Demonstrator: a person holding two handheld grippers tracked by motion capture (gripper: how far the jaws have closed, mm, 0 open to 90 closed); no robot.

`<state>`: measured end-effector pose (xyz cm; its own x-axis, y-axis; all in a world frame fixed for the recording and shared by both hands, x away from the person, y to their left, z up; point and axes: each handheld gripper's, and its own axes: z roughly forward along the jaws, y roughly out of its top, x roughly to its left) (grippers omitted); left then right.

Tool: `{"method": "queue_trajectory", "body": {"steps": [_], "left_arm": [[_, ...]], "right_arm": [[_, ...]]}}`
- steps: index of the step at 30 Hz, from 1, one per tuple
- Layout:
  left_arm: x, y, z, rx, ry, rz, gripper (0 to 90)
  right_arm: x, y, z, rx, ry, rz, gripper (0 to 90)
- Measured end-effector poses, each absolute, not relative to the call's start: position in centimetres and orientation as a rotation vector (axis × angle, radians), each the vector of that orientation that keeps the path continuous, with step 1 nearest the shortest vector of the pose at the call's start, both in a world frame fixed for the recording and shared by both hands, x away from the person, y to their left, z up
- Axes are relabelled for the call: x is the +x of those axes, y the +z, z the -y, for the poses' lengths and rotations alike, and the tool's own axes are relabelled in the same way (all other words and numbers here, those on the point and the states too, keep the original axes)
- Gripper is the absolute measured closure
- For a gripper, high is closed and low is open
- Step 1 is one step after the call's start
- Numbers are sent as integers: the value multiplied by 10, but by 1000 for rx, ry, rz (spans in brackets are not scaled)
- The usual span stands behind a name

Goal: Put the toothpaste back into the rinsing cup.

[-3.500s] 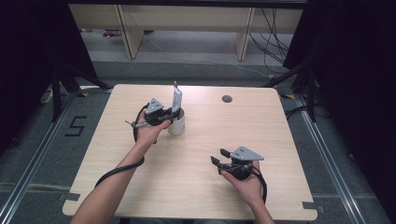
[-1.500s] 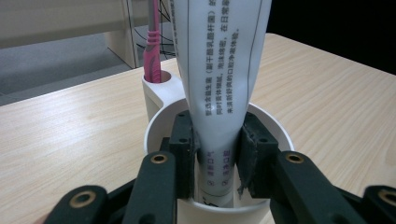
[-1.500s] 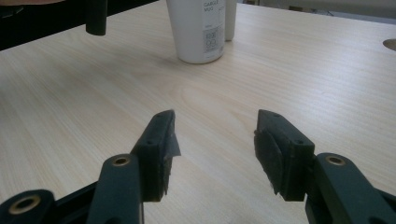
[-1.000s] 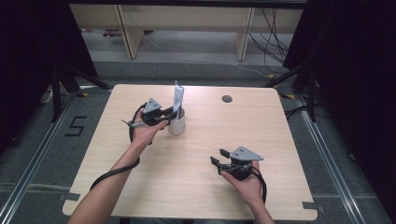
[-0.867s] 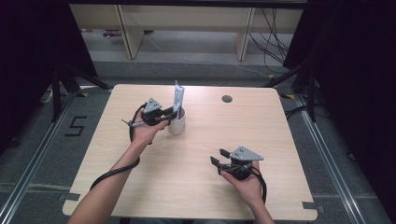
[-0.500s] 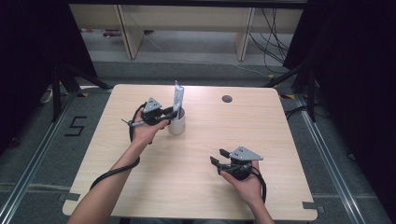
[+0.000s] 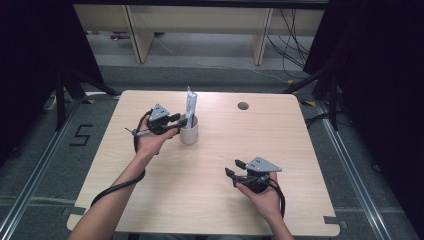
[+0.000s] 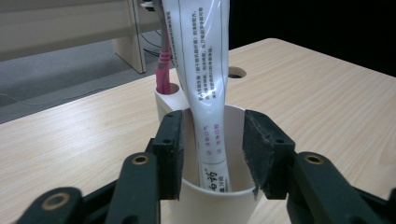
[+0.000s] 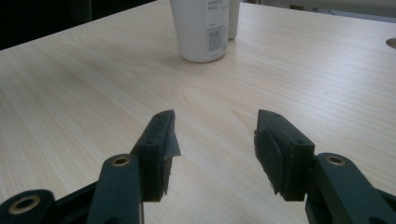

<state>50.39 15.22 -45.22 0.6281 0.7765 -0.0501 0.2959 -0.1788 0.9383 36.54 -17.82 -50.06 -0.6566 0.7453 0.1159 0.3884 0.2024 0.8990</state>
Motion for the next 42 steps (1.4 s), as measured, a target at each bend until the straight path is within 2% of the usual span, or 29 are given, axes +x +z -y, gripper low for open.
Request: {"method": "queue_trajectory", "body": {"steps": [20, 24, 42], "left_arm": [[466, -444, -191, 1746, 583, -894, 414], [452, -450, -200, 1731, 563, -927, 402], [399, -488, -255, 1711, 648, -1004, 380]], "right_arm": [[367, -501, 179, 1038, 1438, -2146, 484], [365, -500, 180, 1053, 1409, -2158, 483], [367, -502, 179, 1019, 1416, -2150, 483]]}}
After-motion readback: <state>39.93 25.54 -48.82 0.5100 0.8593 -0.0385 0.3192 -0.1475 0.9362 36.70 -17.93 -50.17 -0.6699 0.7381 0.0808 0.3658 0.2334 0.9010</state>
